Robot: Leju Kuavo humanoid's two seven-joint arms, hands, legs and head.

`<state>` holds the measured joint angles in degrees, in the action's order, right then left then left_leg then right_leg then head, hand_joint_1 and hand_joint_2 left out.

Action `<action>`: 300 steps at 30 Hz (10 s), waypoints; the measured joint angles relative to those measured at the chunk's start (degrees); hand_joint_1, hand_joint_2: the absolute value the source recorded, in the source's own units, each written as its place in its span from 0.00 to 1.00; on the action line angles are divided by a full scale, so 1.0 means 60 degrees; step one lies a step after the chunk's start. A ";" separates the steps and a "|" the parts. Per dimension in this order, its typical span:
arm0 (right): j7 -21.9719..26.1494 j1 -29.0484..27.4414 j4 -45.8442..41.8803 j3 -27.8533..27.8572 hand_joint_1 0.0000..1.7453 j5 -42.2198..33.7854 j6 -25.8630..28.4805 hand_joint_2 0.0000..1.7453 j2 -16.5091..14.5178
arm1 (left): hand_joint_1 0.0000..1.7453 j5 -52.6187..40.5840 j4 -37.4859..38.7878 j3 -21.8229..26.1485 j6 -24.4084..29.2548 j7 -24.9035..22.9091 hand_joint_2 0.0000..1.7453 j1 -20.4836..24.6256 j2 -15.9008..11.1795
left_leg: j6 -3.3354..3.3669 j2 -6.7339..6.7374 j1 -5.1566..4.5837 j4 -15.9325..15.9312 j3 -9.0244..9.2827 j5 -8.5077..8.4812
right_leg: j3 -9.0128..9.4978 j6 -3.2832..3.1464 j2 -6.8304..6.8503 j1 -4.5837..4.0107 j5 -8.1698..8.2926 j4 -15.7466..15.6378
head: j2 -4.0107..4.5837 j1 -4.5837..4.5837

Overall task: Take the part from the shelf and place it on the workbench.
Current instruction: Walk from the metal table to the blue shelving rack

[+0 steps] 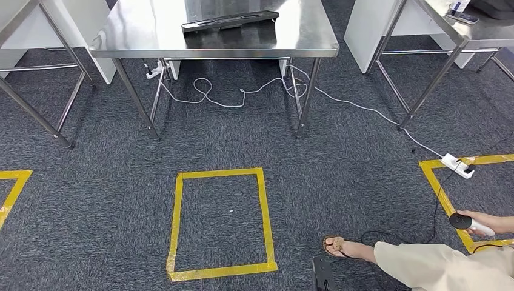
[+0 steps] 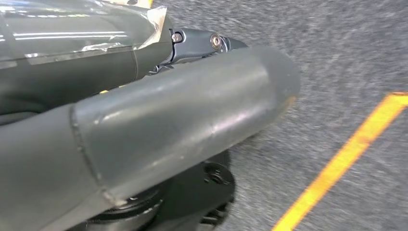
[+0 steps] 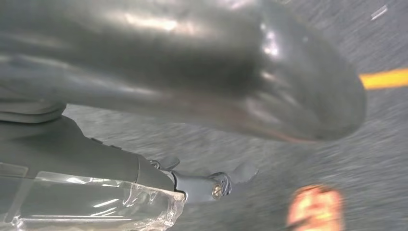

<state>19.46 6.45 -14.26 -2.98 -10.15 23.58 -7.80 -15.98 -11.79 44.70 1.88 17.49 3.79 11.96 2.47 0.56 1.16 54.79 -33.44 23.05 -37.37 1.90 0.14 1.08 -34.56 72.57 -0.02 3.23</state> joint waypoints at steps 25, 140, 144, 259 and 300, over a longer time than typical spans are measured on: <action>-0.0340 -0.0223 0.0268 0.0433 0.00 -0.0118 -0.0095 0.00 0.0342 | 0.00 -0.0229 0.0070 -0.0132 0.0346 -0.0167 0.00 -0.0057 0.0072 | 0.0003 -0.0076 -0.0119 0.0447 0.0484 0.0809 | 0.1188 0.0078 0.0045 -0.0041 0.0839 -0.2367 | 0.0000 -0.0075; -0.0930 -0.0521 0.0487 0.1328 0.00 -0.0176 0.0219 0.00 0.0561 | 0.00 -0.0921 0.0092 -0.0505 0.0585 -0.0452 0.00 0.0027 0.0055 | 0.0166 -0.0491 -0.0180 0.0284 0.0101 0.0337 | 0.0155 -0.0143 0.0033 -0.0009 -0.0388 0.0139 | 0.0000 -0.0050; -0.0946 -0.0521 0.0496 0.1328 0.00 -0.0149 0.0229 0.00 0.0603 | 0.00 -0.0923 0.0093 -0.0503 0.0587 -0.0442 0.00 0.0005 0.0063 | 0.0074 -0.1007 -0.0194 0.0364 0.0141 0.0397 | 0.0893 0.0140 -0.0313 0.0037 0.0738 -0.1927 | 0.0000 -0.0040; -0.1025 -0.0524 0.0513 0.1313 0.00 -0.0062 0.0328 0.00 0.0445 | 0.00 -0.1058 0.0103 -0.0443 0.0729 -0.0415 0.00 0.0002 0.0053 | 0.0428 0.0057 -0.0383 0.0168 0.0256 0.0310 | 0.0969 -0.0227 0.0340 -0.0124 0.0303 -0.1490 | 0.0004 -0.0065; -0.1077 -0.0660 0.0574 0.1611 0.00 -0.0423 0.0512 0.00 0.0570 | 0.00 -0.1537 0.0103 -0.0694 0.0482 -0.0317 0.00 0.0003 0.0045 | -0.0049 -0.1096 -0.0234 0.0512 0.0221 0.0626 | 0.0951 0.0143 -0.0337 0.0118 0.1091 -0.2379 | 0.0004 -0.0046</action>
<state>12.99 2.50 -10.82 6.68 -12.69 26.65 -4.38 -25.21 -11.17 40.53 4.77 15.58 3.81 12.22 2.17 -6.02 -0.25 57.86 -32.12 26.81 -31.66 2.76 -1.88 1.78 -28.01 58.30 0.00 2.96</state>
